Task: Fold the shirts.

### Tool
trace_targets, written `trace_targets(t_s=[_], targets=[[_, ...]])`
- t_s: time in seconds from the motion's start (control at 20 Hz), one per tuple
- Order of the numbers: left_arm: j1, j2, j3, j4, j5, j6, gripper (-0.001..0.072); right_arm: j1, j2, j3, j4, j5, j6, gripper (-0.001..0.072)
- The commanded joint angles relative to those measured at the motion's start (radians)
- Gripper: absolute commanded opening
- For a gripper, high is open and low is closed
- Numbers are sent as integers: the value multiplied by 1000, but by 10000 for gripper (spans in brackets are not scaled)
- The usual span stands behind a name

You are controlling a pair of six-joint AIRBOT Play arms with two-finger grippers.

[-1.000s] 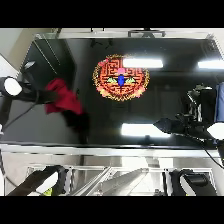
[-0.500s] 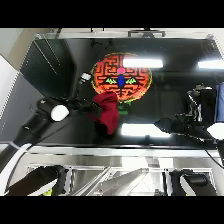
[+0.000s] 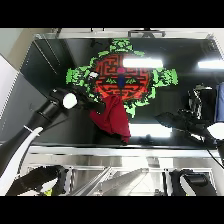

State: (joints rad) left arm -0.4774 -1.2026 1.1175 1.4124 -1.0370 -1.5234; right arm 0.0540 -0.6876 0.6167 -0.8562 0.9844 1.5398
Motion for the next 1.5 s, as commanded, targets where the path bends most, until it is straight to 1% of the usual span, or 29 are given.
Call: trace_targets(t_s=[0.0, 0.15, 0.25, 0.3, 0.35, 0.4, 0.45, 0.5, 0.55, 0.6, 0.7, 0.75, 0.9, 1.05, 1.1, 1.15, 1.2, 1.25, 1.3, 1.45], targets=[[119, 56, -22, 6, -106, 24, 704, 0, -1, 0, -14, -11, 0, 16], [208, 130, -181, 5, -5, 24, 704, 0, -1, -1, 5, -16, 0, 15], [241, 158, -268, -4, 24, 43, 704, 1, -11, -1, 5, -10, 0, 15], [247, 168, -304, -24, 34, 44, 703, 11, -31, -1, 5, 3, -21, 28], [247, 176, -337, -62, 55, 51, 704, 31, -59, -1, 5, 13, -72, 127], [242, 179, -365, -111, 82, 69, 704, 62, -95, -1, 6, 10, -139, 338], [230, 177, -390, -153, 115, 94, 704, 100, -138, -1, 12, -8, -192, 497], [217, 177, -418, -178, 164, 105, 704, 135, -183, -1, 18, -29, -241, 535], [203, 177, -442, -204, 213, 109, 704, 168, -234, -1, 24, -49, -269, 535], [190, 169, -460, -231, 251, 111, 704, 202, -298, -1, 35, -71, -273, 536], [163, 128, -468, -272, 253, 113, 704, 248, -427, -1, 100, -96, -296, 536], [146, 105, -469, -282, 248, 114, 703, 259, -490, -1, 163, -97, -336, 535], [94, 48, -468, -283, 255, 122, 702, 273, -630, -1, 386, -97, -541, 529], [61, 48, -467, -288, 290, 129, 702, 272, -717, 0, 616, -98, -720, 521], [60, 61, -466, -289, 301, 129, 702, 272, -739, 0, 691, -94, -788, 472], [61, 79, -466, -287, 310, 129, 702, 272, -755, 0, 754, -94, -847, 350], [66, 99, -466, -286, 316, 129, 702, 272, -765, 0, 795, -94, -892, 262], [78, 119, -466, -287, 314, 129, 702, 271, -768, 4, 815, -86, -917, 103], [98, 142, -466, -287, 307, 129, 703, 267, -767, 13, 815, -59, -925, 15], [182, 216, -467, -287, 285, 129, 703, 219, -708, 62, 815, 80, -937, 14]])
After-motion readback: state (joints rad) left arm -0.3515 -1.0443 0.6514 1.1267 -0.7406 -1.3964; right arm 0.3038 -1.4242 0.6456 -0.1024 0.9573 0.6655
